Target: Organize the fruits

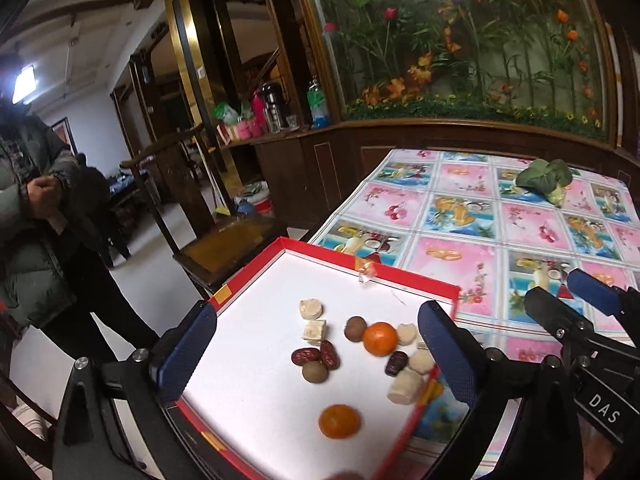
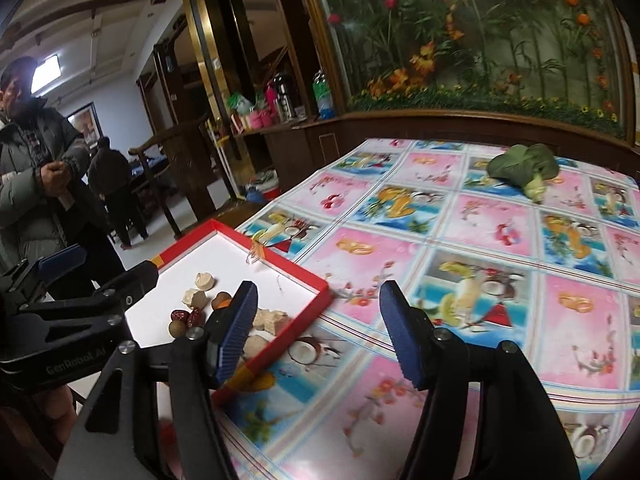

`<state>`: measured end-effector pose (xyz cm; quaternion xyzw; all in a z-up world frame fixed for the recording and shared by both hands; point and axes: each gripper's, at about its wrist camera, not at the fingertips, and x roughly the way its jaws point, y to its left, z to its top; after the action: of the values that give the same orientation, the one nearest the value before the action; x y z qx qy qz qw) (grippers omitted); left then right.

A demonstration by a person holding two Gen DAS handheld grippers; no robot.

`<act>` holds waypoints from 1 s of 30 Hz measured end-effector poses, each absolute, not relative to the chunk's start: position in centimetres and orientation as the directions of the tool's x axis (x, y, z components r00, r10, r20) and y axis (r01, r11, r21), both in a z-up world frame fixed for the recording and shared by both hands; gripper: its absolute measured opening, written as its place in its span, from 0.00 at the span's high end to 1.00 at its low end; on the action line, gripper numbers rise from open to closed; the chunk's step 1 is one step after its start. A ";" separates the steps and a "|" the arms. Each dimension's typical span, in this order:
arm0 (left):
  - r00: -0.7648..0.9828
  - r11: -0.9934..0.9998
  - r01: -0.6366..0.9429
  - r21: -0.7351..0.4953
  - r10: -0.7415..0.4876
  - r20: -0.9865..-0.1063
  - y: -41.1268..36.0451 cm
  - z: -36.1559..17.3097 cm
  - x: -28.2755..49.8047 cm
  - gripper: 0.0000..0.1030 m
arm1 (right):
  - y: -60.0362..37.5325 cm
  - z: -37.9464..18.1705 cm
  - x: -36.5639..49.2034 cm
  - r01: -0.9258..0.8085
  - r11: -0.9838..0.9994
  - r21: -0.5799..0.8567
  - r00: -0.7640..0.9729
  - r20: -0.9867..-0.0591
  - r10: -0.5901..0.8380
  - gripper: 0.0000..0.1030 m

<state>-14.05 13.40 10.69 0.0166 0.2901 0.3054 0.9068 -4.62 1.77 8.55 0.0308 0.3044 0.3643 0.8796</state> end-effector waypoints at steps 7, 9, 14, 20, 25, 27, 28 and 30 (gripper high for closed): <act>0.679 0.823 -0.538 0.182 0.551 -0.485 12.1 11.9 -16.0 0.02 | -1.6 9.4 -7.1 -0.624 0.739 0.254 0.604 -0.443 0.662 0.26; 0.692 0.829 -0.530 0.178 0.544 -0.474 11.9 12.1 -16.6 0.01 | -2.4 9.7 -8.0 -0.627 0.741 0.240 0.627 -0.410 0.663 0.24; 0.717 0.844 -0.504 0.182 0.527 -0.456 11.3 12.4 -17.8 0.01 | -3.6 10.3 -10.2 -0.626 0.750 0.213 0.674 -0.337 0.658 0.14; 0.741 0.849 -0.509 0.142 0.515 -0.431 11.9 13.0 -19.9 0.01 | -3.7 10.3 -12.2 -0.619 0.747 0.241 0.682 -0.307 0.664 0.09; 0.738 0.844 -0.524 0.112 0.516 -0.434 12.7 13.1 -21.1 0.01 | -3.6 10.5 -13.8 -0.611 0.754 0.242 0.691 -0.303 0.656 0.07; 0.728 0.840 -0.533 0.098 0.515 -0.452 13.1 12.9 -21.4 0.01 | -3.4 10.6 -14.4 -0.614 0.755 0.231 0.691 -0.305 0.655 0.06; 0.725 0.839 -0.537 0.088 0.512 -0.461 13.3 12.8 -21.6 0.01 | -3.3 10.8 -14.7 -0.617 0.753 0.229 0.690 -0.304 0.657 0.06; 0.720 0.837 -0.542 0.073 0.507 -0.473 13.7 12.7 -21.9 0.01 | -3.2 11.0 -15.3 -0.619 0.754 0.218 0.693 -0.299 0.655 0.06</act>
<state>-21.92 13.69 12.68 -0.0354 0.2445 0.2830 0.9268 -15.32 -3.16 11.05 0.0502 0.1819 0.3468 0.9188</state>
